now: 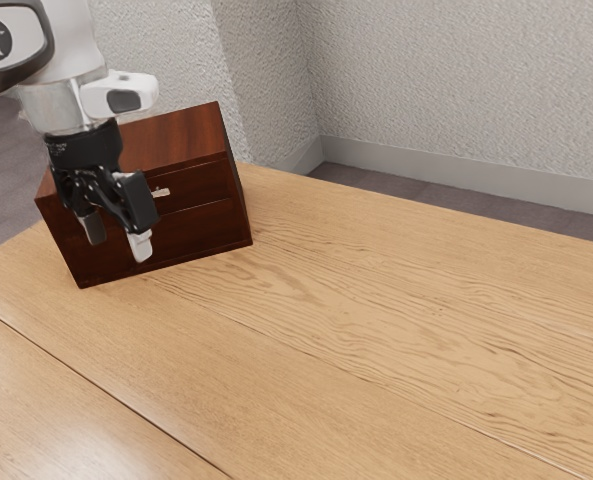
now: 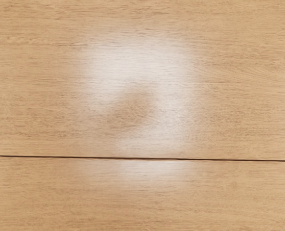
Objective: Pull the drawer handle with one arm to open the drawer
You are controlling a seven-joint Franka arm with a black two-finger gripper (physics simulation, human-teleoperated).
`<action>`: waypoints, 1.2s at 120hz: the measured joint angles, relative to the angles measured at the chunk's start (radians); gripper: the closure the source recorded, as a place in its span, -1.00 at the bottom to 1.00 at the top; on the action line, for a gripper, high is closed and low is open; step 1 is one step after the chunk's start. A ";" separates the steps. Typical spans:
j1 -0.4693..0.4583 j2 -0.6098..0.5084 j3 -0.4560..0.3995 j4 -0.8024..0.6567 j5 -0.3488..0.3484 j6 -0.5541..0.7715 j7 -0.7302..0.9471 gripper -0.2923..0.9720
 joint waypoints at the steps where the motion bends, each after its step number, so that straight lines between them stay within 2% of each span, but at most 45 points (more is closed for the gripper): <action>1: -0.001 0.000 -0.002 0.001 0.000 0.008 0.001 -0.50; 25: -0.011 0.012 -0.018 0.007 0.005 0.128 0.000 -0.50; 41: 0.002 0.013 -0.008 0.013 0.006 0.167 -0.099 -0.50; 73: 0.010 0.016 -0.006 0.036 0.007 0.192 -0.619 -0.50; 84: 0.023 0.058 0.061 0.049 0.006 0.195 -0.780 -0.49; 96: 0.084 0.119 0.120 0.057 -0.007 0.208 -0.931 -0.49; 121: 0.261 0.182 0.147 0.066 -0.025 0.285 -1.203 -0.49; 144: 0.265 0.227 0.204 0.053 -0.031 0.388 -1.457 -0.49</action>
